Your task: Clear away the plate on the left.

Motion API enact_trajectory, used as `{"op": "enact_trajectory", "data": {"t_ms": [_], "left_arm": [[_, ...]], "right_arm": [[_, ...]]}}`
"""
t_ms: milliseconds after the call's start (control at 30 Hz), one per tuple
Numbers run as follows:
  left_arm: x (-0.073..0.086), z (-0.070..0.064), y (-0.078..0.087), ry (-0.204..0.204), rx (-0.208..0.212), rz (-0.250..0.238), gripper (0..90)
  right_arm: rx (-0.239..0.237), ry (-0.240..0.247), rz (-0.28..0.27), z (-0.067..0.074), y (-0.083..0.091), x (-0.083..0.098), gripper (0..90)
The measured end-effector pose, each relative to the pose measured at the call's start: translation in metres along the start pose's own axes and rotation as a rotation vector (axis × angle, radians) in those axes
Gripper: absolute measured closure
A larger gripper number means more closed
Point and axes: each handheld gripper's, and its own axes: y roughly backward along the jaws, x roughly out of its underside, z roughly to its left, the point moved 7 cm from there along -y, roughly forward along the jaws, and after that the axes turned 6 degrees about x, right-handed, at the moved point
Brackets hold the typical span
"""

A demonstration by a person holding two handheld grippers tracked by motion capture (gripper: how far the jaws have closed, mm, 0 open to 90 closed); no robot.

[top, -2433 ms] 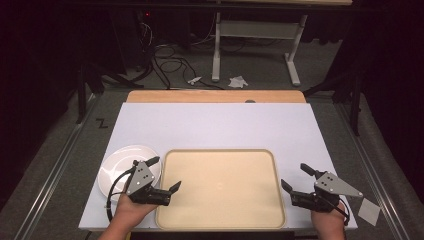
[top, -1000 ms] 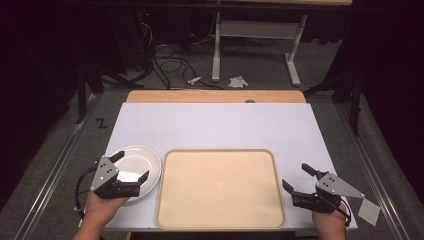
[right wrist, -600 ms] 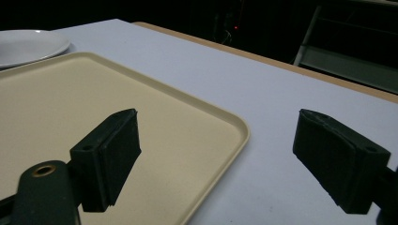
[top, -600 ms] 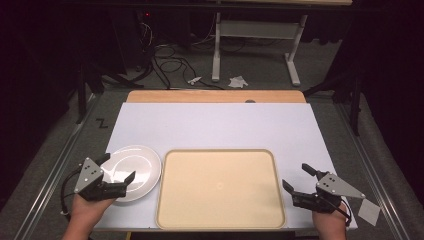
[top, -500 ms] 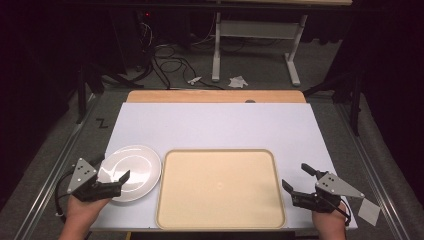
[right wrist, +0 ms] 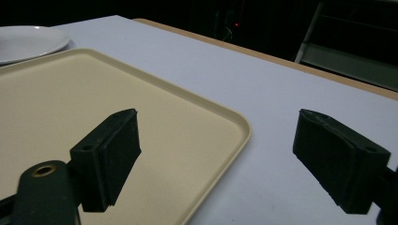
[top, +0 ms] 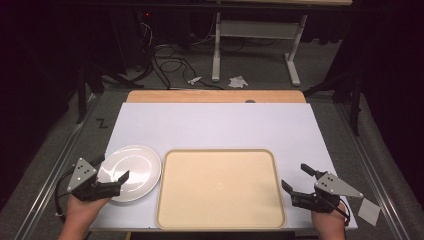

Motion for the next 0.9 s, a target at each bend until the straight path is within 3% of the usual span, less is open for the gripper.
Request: {"op": "enact_trajectory", "data": {"t_ms": [367,567,667,900], "left_arm": [[0.001,-0.017,-0.006,-0.068,0.035,0.012,3.2],[0.006,-0.024,-0.012,-0.113,0.046,0.067,3.2],[0.011,-0.031,-0.017,-0.169,0.047,0.129,1.9],[0.02,-0.054,-0.031,-0.398,0.003,0.312,0.8]], "right_arm": [[0.0,0.002,0.002,0.0,-0.001,0.001,16.0],[0.003,-0.002,0.0,-0.001,0.0,0.0,16.0],[0.004,-0.002,-0.003,-0.001,0.0,0.0,16.0],[0.004,-0.003,-0.008,0.0,0.002,-0.001,16.0]]}}
